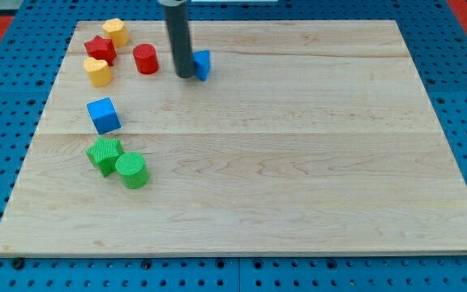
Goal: Slide blue cube to center left
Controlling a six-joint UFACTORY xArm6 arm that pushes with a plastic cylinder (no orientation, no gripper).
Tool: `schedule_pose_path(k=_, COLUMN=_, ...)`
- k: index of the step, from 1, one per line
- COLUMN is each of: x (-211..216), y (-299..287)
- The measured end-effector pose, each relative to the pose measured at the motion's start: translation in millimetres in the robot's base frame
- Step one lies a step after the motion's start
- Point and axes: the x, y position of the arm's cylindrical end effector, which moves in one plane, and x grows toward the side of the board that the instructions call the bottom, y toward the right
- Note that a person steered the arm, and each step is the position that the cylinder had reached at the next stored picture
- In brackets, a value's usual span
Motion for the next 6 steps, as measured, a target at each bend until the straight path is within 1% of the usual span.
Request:
schedule_pose_path(k=1, x=26.3, y=4.2)
schedule_pose_path(k=2, x=84.5, y=-59.8)
schedule_pose_path(k=3, x=101.6, y=-144.7)
schedule_pose_path(k=4, x=125.1, y=-147.5)
schedule_pose_path(k=5, x=153.8, y=-178.2)
schedule_pose_path(k=6, x=150.0, y=-220.4)
